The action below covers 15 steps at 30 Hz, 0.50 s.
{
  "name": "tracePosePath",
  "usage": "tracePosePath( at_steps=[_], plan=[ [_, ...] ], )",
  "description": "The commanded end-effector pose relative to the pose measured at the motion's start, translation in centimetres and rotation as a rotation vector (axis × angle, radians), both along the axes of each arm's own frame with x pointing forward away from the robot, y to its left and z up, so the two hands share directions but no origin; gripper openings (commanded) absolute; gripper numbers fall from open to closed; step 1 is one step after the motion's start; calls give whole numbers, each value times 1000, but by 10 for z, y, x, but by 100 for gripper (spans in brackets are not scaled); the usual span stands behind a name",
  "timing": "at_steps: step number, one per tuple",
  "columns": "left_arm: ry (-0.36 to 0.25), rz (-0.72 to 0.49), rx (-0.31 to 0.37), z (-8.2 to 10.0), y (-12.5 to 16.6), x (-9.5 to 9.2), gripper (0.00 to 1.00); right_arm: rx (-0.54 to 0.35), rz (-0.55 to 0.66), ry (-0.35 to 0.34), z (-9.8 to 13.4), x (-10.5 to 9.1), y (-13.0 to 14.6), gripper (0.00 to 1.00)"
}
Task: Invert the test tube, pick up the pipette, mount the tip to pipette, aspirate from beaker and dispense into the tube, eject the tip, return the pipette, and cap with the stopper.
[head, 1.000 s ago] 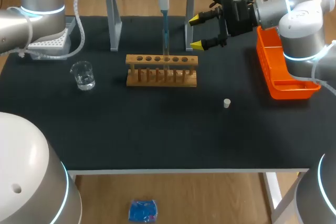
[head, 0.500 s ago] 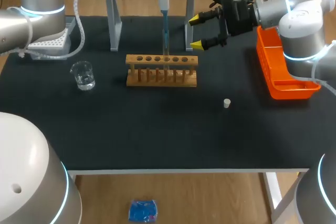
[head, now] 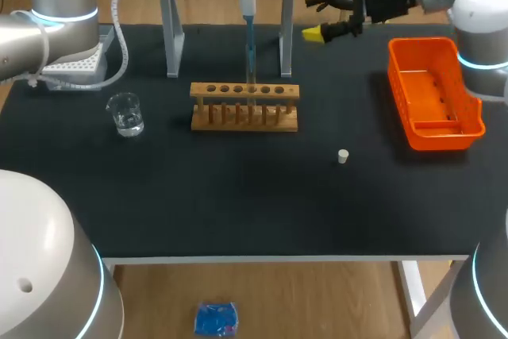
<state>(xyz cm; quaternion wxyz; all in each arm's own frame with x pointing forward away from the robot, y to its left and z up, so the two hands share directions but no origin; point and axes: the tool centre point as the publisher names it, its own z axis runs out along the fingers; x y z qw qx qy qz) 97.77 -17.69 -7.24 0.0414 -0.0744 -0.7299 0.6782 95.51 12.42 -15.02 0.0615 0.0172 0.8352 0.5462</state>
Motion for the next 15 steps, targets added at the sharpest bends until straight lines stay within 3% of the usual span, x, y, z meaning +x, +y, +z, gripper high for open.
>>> tracePosePath(
  at_steps=[1,9,15],
  plan=[
    [-2,3,-2,0,0,-1,0,-49,-22,9,25,-9,-9,100],
    [-2,3,-2,0,0,-1,0,-130,-56,58,55,-5,1,100],
    [-2,3,-2,0,0,-1,0,-153,-82,41,76,-3,5,100]
  ],
)
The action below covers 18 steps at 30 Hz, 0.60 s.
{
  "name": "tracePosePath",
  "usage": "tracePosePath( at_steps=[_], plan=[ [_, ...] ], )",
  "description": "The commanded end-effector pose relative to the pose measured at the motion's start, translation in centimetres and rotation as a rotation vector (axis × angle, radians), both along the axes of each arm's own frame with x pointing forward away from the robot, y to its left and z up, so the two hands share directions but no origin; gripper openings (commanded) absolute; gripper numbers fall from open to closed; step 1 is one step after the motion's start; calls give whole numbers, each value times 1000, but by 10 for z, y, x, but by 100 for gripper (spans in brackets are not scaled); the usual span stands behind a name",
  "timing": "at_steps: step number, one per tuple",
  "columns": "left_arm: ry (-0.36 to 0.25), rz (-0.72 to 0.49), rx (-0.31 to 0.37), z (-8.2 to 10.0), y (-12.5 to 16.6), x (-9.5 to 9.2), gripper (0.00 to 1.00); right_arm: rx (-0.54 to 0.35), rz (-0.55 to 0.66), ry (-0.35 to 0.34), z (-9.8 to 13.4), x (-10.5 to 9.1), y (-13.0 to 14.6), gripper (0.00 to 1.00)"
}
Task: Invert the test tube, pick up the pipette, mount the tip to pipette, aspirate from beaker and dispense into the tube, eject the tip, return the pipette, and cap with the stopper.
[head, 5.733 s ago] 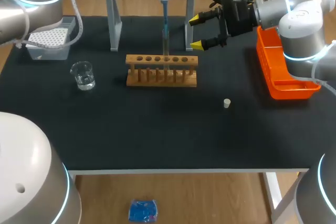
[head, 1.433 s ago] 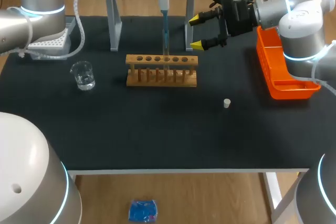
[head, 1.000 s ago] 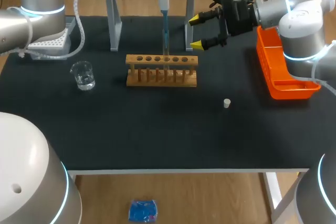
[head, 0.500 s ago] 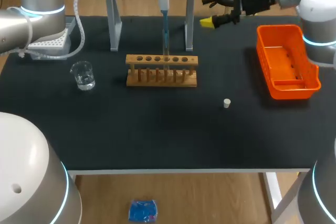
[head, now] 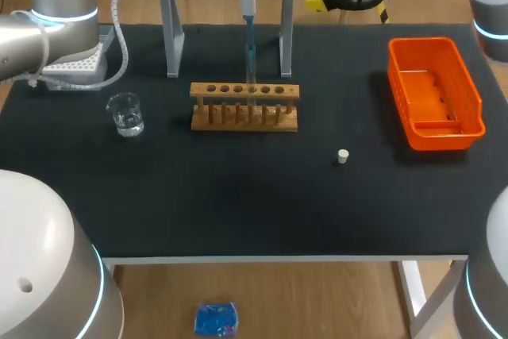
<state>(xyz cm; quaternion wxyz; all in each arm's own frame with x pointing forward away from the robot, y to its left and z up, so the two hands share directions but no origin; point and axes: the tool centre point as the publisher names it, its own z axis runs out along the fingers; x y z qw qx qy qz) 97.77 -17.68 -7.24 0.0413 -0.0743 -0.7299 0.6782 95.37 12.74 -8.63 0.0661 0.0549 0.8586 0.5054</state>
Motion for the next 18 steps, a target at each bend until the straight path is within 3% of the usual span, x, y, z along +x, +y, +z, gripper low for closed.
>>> tracePosePath(
  at_steps=[1,5,18],
  plan=[
    [-2,3,-2,0,-1,-1,0,-66,-17,1,15,-2,2,100],
    [-2,3,-2,0,-1,-1,0,-77,-37,-15,25,2,3,100],
    [-2,3,-2,0,-1,-1,0,-77,-37,-15,25,2,3,100]
  ],
)
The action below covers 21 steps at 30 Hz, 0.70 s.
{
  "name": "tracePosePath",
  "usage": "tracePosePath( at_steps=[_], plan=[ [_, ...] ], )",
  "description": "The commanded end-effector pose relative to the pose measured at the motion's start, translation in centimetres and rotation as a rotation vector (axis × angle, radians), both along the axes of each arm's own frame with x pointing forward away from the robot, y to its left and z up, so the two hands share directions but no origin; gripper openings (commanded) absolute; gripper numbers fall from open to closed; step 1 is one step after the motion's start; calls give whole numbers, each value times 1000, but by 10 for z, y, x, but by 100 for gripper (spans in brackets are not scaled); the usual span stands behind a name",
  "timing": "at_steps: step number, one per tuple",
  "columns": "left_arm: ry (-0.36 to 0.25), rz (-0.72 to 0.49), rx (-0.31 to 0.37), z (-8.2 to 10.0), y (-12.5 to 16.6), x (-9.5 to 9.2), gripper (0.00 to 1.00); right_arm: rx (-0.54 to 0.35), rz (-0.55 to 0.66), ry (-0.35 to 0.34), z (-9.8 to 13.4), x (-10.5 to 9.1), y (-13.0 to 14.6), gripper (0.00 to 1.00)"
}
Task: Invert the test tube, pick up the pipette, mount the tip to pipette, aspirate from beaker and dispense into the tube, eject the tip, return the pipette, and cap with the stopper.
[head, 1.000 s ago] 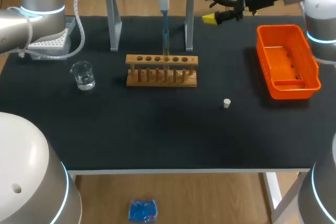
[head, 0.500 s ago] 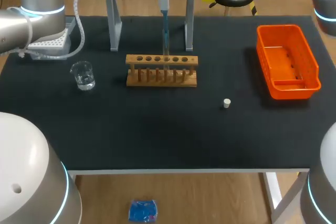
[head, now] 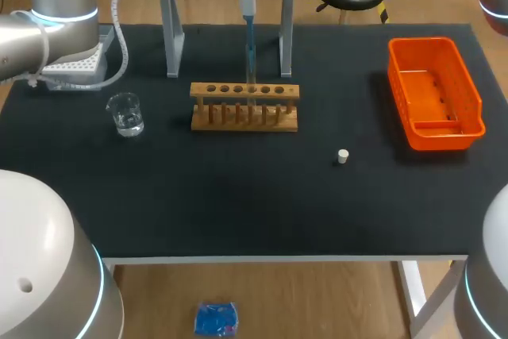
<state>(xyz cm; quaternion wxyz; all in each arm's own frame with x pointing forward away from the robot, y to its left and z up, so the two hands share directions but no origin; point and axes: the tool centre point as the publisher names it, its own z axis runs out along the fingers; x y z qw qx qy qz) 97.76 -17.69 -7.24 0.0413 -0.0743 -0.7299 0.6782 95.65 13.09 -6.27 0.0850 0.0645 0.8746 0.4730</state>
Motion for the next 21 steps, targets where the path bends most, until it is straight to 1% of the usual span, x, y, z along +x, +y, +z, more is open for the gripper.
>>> tracePosePath(
  at_steps=[1,5,9,12,14,18,19,20,21],
  plan=[
    [-2,3,-2,0,0,-1,0,-5,0,3,1,-1,-1,100],
    [-2,3,-2,0,0,-1,0,-5,0,3,1,-1,-1,100],
    [-2,3,-2,0,0,-1,0,-37,-49,53,5,-3,5,100],
    [-2,3,-2,0,0,-1,0,-38,-71,77,8,-6,7,100],
    [-2,3,-2,0,0,-1,0,-23,-73,100,11,-8,7,100],
    [-2,3,-2,0,0,-1,0,-14,-80,109,19,-12,11,100],
    [-2,3,-2,0,0,-1,0,-9,-79,107,21,-14,12,85],
    [-2,3,-2,0,0,-1,0,-8,-78,108,24,-15,13,47],
    [-2,3,-2,0,0,-1,0,-8,-80,109,26,-15,15,26]
  ],
)
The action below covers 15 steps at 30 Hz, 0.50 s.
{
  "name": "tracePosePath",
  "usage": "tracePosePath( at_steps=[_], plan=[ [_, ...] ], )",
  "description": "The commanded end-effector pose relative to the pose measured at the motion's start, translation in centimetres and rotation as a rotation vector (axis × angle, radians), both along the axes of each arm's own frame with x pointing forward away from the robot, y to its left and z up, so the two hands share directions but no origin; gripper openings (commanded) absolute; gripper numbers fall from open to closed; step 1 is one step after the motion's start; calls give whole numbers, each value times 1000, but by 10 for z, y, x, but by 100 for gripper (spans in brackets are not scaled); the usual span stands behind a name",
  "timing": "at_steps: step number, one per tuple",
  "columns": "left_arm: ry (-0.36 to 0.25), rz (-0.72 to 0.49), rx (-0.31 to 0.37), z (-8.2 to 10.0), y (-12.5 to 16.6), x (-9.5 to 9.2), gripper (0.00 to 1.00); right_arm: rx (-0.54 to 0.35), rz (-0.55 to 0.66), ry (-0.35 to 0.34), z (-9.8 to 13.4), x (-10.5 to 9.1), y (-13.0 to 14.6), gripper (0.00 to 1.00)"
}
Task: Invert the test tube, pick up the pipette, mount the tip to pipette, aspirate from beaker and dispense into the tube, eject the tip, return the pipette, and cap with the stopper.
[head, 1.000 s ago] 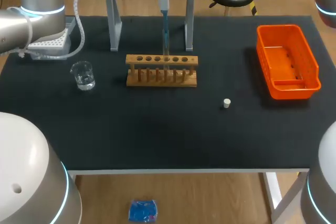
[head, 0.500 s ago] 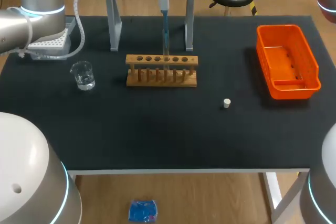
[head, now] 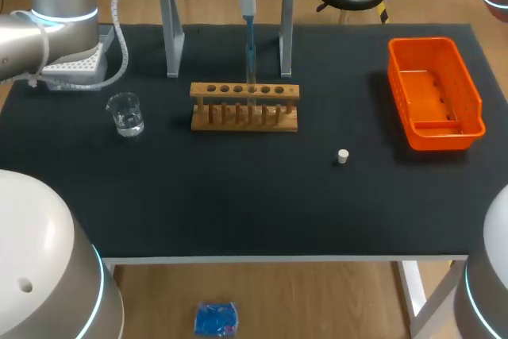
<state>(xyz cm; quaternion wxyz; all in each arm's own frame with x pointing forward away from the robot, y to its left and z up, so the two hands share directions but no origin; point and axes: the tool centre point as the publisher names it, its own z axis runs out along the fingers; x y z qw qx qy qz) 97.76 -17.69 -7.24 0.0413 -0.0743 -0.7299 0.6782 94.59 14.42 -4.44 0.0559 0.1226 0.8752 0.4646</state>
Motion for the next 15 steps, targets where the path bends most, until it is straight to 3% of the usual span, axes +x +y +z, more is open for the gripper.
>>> tracePosePath(
  at_steps=[1,15],
  plan=[
    [-2,3,-2,0,0,-1,0,-5,-8,6,9,-4,3,2],
    [-2,3,-2,0,0,-1,0,-2,-50,97,28,12,42,0]
  ],
)
